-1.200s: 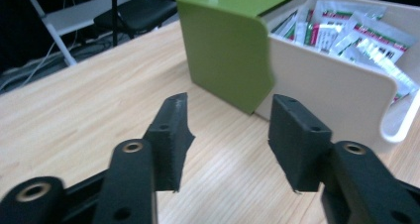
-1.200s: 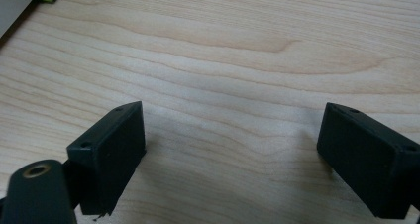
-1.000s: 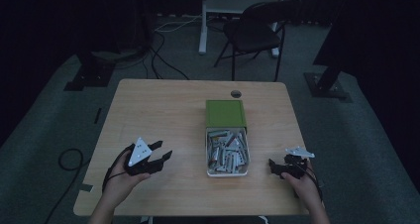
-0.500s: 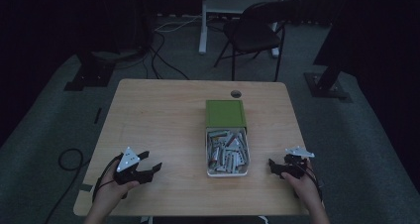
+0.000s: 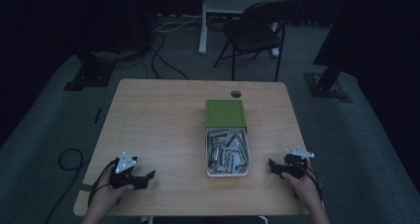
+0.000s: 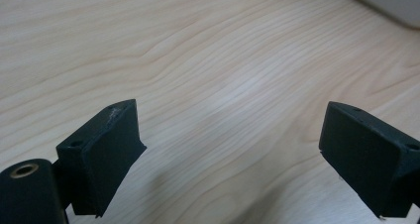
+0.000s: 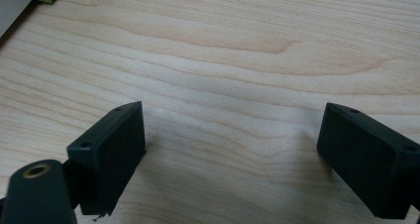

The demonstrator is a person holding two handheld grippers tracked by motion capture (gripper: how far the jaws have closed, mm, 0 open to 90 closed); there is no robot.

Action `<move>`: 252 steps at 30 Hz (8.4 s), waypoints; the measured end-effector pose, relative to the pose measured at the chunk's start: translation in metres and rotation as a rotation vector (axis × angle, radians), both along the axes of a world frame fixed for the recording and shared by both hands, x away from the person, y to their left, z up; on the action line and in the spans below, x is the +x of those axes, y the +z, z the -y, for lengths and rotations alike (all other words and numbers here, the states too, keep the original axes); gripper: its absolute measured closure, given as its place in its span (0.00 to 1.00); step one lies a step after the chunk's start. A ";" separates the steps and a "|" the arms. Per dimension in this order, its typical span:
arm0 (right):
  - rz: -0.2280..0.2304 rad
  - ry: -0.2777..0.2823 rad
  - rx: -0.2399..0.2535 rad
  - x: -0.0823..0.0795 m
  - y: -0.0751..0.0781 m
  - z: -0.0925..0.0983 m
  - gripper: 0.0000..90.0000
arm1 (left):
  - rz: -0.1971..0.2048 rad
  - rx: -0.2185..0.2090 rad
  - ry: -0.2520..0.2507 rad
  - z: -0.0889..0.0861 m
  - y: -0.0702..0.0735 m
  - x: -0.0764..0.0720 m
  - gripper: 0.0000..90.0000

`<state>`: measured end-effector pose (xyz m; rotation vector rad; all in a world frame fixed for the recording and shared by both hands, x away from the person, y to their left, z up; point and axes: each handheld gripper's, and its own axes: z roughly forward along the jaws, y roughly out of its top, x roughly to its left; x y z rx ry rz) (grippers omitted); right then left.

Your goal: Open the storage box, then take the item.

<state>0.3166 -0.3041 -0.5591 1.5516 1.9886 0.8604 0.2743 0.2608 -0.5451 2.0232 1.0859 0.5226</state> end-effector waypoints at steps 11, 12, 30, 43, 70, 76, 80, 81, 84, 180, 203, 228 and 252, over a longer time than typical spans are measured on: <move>0.000 0.001 -0.001 0.000 0.000 0.000 0.12 | -0.024 0.045 0.077 -0.007 -0.006 -0.001 0.11; 0.000 0.001 0.000 0.000 0.000 0.000 0.12 | -0.035 0.052 0.085 -0.008 -0.006 -0.001 0.11; 0.000 0.000 0.000 0.000 0.000 0.000 0.12 | -0.104 0.066 0.311 -0.022 -0.008 0.001 0.11; 0.000 0.004 0.000 0.000 0.000 0.000 0.12 | -0.106 0.060 0.377 -0.016 -0.008 0.003 0.11; -0.014 0.020 0.001 -0.004 0.010 -0.016 0.12 | -0.106 0.058 0.405 -0.014 -0.008 0.004 0.11; 0.029 0.020 -0.003 -0.005 0.033 -0.021 0.12 | -0.107 0.058 0.409 -0.014 -0.008 0.005 0.10; 0.066 0.020 0.004 -0.005 0.052 -0.023 0.13 | -0.107 0.059 0.410 -0.014 -0.008 0.005 0.10; 0.066 0.020 0.004 -0.005 0.052 -0.023 0.13 | -0.107 0.059 0.410 -0.014 -0.008 0.005 0.10; 0.097 0.036 0.007 -0.006 0.069 -0.027 0.13 | -0.107 0.058 0.410 -0.014 -0.008 0.005 0.10; 0.052 0.399 0.047 -0.028 0.070 -0.171 0.80 | -0.111 0.060 0.418 -0.014 -0.009 0.005 0.09; 0.016 0.363 0.089 -0.027 0.065 -0.174 0.71 | -0.111 0.060 0.417 -0.014 -0.009 0.005 0.09; 0.025 0.293 0.125 -0.030 0.061 -0.178 0.97 | -0.111 0.060 0.417 -0.014 -0.008 0.005 0.09; 0.135 0.253 0.221 -0.032 0.105 -0.151 0.99 | -0.111 0.060 0.417 -0.014 -0.009 0.005 0.09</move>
